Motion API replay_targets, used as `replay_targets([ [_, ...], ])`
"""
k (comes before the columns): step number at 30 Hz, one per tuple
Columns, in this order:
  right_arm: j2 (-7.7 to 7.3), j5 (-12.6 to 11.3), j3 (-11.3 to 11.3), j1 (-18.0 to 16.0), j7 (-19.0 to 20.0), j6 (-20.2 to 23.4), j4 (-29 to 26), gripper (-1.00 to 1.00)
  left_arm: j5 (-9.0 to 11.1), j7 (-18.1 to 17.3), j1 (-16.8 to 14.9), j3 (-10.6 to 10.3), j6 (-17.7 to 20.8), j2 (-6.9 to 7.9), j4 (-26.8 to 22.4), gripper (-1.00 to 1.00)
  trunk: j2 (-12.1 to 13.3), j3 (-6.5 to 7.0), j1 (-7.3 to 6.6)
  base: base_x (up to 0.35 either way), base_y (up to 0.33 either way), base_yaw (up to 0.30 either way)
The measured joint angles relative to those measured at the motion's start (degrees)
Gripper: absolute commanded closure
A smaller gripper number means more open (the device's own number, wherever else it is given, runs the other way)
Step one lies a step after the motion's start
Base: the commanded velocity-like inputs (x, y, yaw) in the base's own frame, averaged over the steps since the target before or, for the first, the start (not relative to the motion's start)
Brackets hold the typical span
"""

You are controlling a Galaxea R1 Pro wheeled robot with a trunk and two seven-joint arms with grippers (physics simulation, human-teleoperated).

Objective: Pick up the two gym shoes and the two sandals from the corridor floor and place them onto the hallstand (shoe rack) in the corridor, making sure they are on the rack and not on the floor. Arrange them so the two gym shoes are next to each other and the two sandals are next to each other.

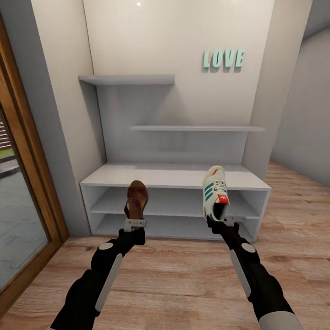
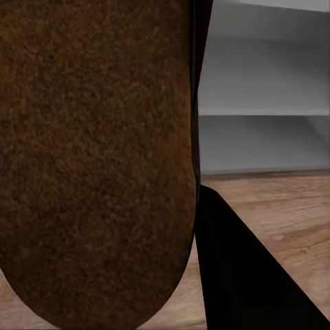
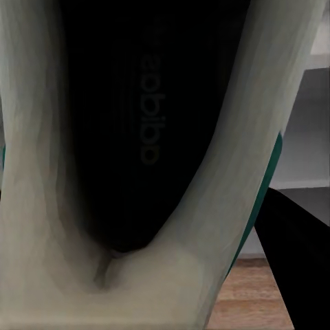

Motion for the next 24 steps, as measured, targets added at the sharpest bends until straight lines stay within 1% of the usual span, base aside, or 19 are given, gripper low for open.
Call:
replay_targets([
  [4,-0.05,0.05,-0.06,-0.03,-0.03,-0.02,-0.05,1.00,0.04,0.00,-0.01,0.02,-0.20,0.01,0.34,1.00,0.00,0.00,0.00,0.000,0.000,0.000],
  [5,-0.13,0.03,-0.15,-0.03,-0.04,-0.02,-0.09,1.00,-0.02,0.04,-0.03,0.10,-0.24,0.00,2.28,1.00,0.01,-0.01,0.01,0.000,0.000,0.000],
  [7,-0.18,0.02,-0.19,-0.02,-0.04,-0.01,-0.26,1.00,0.01,0.06,-0.09,0.09,-0.29,-0.04,3.36,1.00,0.00,0.00,0.00,0.000,0.000,0.000],
  [8,-0.55,0.06,-3.42,-0.04,-0.04,2.83,-3.98,1.00,0.15,0.07,-0.33,0.05,-0.33,-0.21,6.94,1.00,0.00,0.00,0.00,0.000,0.000,0.000],
  [9,-0.62,0.24,-6.93,-0.03,-0.04,4.97,-4.82,1.00,0.07,0.08,-0.40,0.06,-0.32,-0.22,8.24,1.00,0.00,0.00,0.00,0.000,0.000,0.000],
  [10,-0.65,-0.38,-11.80,-0.01,0.07,8.21,-5.41,1.00,0.07,0.07,-0.54,0.04,-0.39,-0.24,9.79,1.00,0.01,0.00,0.01,0.000,0.000,0.000],
  [11,-1.61,-0.17,-20.16,-0.02,0.12,11.68,-5.85,1.00,0.07,0.07,-0.67,0.02,-1.46,-0.31,12.12,1.00,0.01,-0.01,0.01,0.000,0.000,0.000],
  [12,-2.51,0.13,-31.23,-0.02,0.13,12.41,-5.95,1.00,0.06,0.07,-0.71,0.04,-2.07,-0.32,13.10,1.00,0.00,0.00,0.00,0.000,0.000,0.000],
  [13,-3.80,0.65,-40.79,-0.02,0.17,12.85,-6.01,1.00,0.06,0.07,-0.72,0.03,-2.56,-0.32,14.01,1.00,0.00,0.00,0.00,0.000,0.000,0.000],
  [14,-5.50,0.77,-42.74,-0.03,0.43,13.12,-6.03,1.00,0.06,0.07,-0.77,0.05,-2.89,-0.33,14.85,1.00,0.00,0.00,0.00,0.000,0.000,0.000],
  [15,-6.51,0.57,-43.68,-0.03,0.75,13.22,-6.05,1.00,0.06,0.09,-0.79,0.04,-3.02,-0.34,15.24,1.00,0.00,0.00,0.00,0.000,0.000,0.000],
  [16,-8.62,0.53,-45.98,-0.01,1.68,13.38,-6.07,1.00,0.05,0.11,-0.83,0.05,-3.19,-0.34,15.96,1.00,0.00,0.00,0.00,0.000,0.000,0.000],
  [17,-11.37,0.76,-47.58,0.01,2.78,13.54,-6.08,1.00,0.05,0.12,-0.93,0.06,-3.29,-0.34,16.62,1.00,-0.01,0.00,0.00,0.000,0.000,0.000],
  [18,-12.59,0.52,-48.13,0.00,3.41,13.67,-6.08,1.00,0.07,0.13,-1.03,0.05,-3.34,-0.34,16.99,1.00,0.00,0.00,0.00,0.000,0.000,0.000],
  [19,-15.10,0.59,-48.95,0.01,4.52,14.21,-6.11,1.00,0.05,0.14,-1.29,0.06,-3.39,-0.34,17.79,1.00,0.00,0.00,0.00,0.000,0.000,0.000],
  [20,-17.83,0.64,-49.55,-0.02,5.46,15.24,-6.11,1.00,0.04,0.19,-1.70,0.07,-3.42,-0.34,18.82,1.00,-0.01,0.00,-0.01,0.000,0.000,0.000],
  [22,-22.09,0.76,-51.21,-0.03,6.51,18.69,-6.05,1.00,0.03,0.31,-2.97,0.08,-3.46,-0.34,21.31,1.00,0.00,0.00,-0.01,0.000,0.000,0.000],
  [23,-23.93,0.85,-52.76,-0.04,6.76,20.50,-6.04,1.00,0.05,0.35,-3.74,0.09,-3.46,-0.34,22.30,1.00,-0.01,0.00,-0.01,0.000,0.000,0.000],
  [24,-25.56,0.92,-55.01,-0.04,6.95,21.90,-6.04,1.00,0.08,0.39,-4.39,0.07,-3.45,-0.36,22.96,1.00,-0.01,0.00,-0.01,0.000,0.000,0.000],
])
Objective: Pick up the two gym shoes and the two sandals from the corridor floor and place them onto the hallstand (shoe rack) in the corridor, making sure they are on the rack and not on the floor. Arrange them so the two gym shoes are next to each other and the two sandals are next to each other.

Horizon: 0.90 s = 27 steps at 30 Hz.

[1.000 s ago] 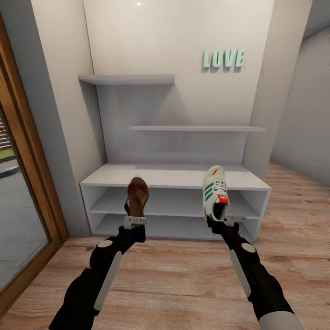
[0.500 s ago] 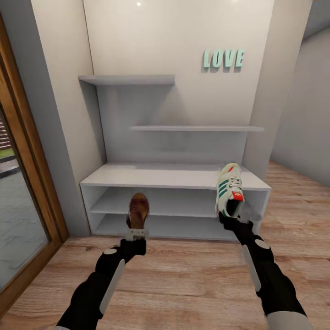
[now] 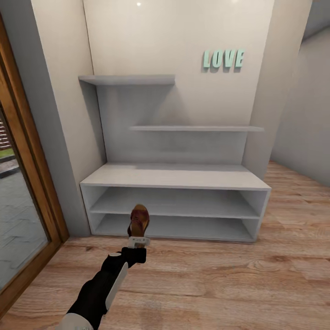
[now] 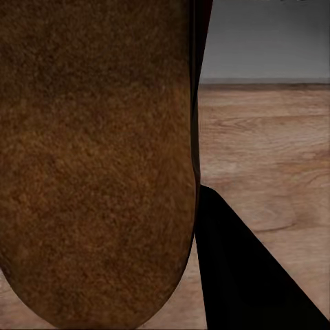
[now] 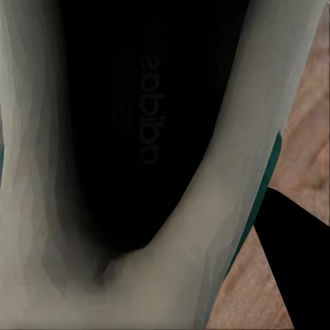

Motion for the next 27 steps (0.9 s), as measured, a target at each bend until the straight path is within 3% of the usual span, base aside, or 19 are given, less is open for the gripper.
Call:
replay_targets([
  [2,-2.24,-0.01,-4.44,0.05,0.16,1.30,0.01,1.00,0.07,0.04,-0.63,0.00,0.09,-0.18,0.54,1.00,0.00,0.00,0.00,0.000,0.000,0.000],
  [4,-4.52,0.36,-10.78,0.05,0.26,2.06,0.01,1.00,0.12,0.21,-1.24,-0.02,0.36,-0.69,0.86,1.00,0.00,0.00,0.00,0.000,0.000,0.000],
  [7,-6.29,0.95,-16.51,0.08,0.23,2.50,0.01,1.00,0.24,0.45,-3.11,-0.06,1.74,-1.35,1.40,1.00,0.00,0.00,0.00,0.000,0.000,0.000],
  [9,-6.58,2.49,-17.53,0.08,0.17,2.61,0.02,1.00,0.32,0.51,-4.15,-0.07,3.32,-1.79,1.75,1.00,0.01,0.00,0.01,0.000,0.000,0.000],
  [10,-6.65,5.18,-18.01,0.08,0.06,2.65,0.03,1.00,0.61,0.54,-5.75,-0.10,6.29,-2.46,1.89,1.00,0.00,0.00,0.00,0.000,0.000,0.000],
  [15,-6.69,6.89,-18.22,0.07,0.02,2.70,0.12,1.00,0.25,0.57,-8.10,-0.08,13.66,-2.76,2.65,1.00,0.01,0.00,0.01,0.000,0.000,0.000],
  [21,-6.62,7.32,-18.15,0.07,0.01,2.71,0.05,1.00,-0.03,0.58,-8.20,-0.40,14.42,-2.50,2.60,1.00,0.01,0.00,0.01,0.000,0.000,0.000],
  [27,-6.53,11.48,-18.15,0.10,-0.12,2.73,0.04,1.00,-0.03,0.58,-8.19,-0.42,14.49,-2.46,2.59,1.00,0.01,0.00,0.01,0.000,0.000,0.000],
])
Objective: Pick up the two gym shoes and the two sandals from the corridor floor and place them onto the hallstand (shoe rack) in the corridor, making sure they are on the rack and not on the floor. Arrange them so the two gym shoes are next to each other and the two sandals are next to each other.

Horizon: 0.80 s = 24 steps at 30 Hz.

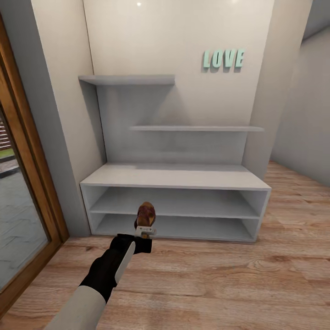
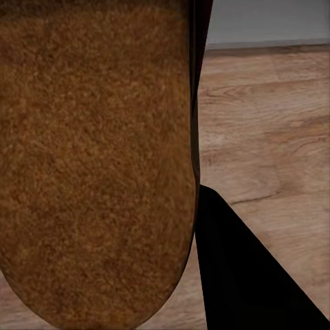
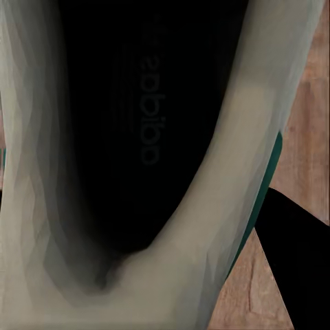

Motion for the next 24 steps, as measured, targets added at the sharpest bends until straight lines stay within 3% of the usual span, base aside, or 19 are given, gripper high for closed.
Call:
replay_targets([
  [6,0.02,0.90,0.00,-0.02,0.00,0.09,0.00,1.00,0.05,0.00,0.00,0.07,-0.04,0.00,0.01,1.00,-0.06,-1.18,0.13,0.000,0.000,0.000],
  [24,0.13,0.95,0.00,0.00,0.00,0.10,0.00,1.00,0.05,-0.01,0.00,0.09,-0.09,0.00,0.01,1.00,-0.30,-6.77,0.60,0.000,0.000,0.000],
])
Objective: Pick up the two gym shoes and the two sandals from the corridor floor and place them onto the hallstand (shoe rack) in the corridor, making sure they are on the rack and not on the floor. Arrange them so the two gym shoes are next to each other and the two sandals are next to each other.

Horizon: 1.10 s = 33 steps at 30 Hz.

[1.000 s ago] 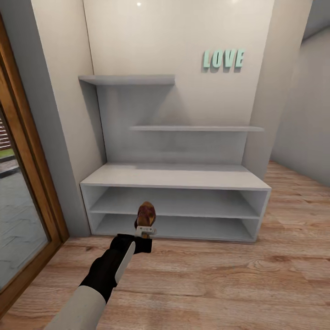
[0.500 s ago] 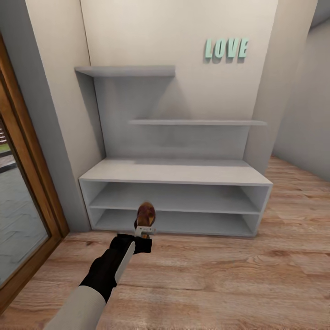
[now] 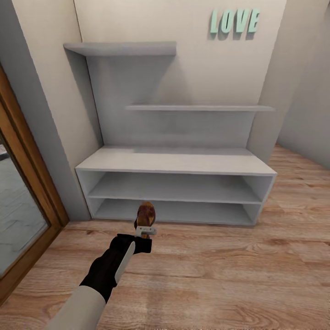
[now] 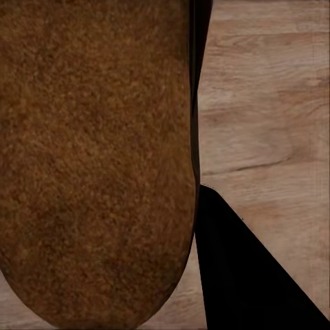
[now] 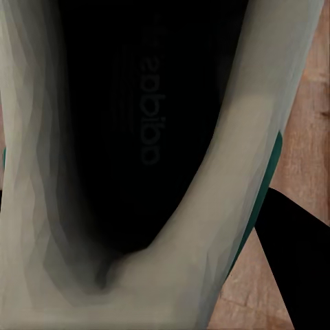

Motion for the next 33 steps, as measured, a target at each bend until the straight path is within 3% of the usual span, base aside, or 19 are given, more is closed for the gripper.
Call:
replay_targets([
  [9,0.07,0.00,0.00,-0.02,0.00,0.00,0.00,1.00,0.00,0.01,-0.01,0.00,0.00,0.00,0.00,1.00,-0.12,-2.83,0.23,0.000,0.000,0.000],
  [26,0.07,0.04,0.00,-0.03,0.00,0.00,0.00,1.00,-0.10,-0.07,0.03,0.00,-0.22,0.08,-0.01,1.00,-0.13,-3.09,0.23,0.000,0.000,0.000],
  [33,0.07,0.03,0.00,-0.01,0.00,0.00,0.00,1.00,-0.11,-0.13,0.03,0.00,-0.24,0.13,0.00,1.00,-0.20,-4.33,0.36,0.000,0.000,0.000],
])
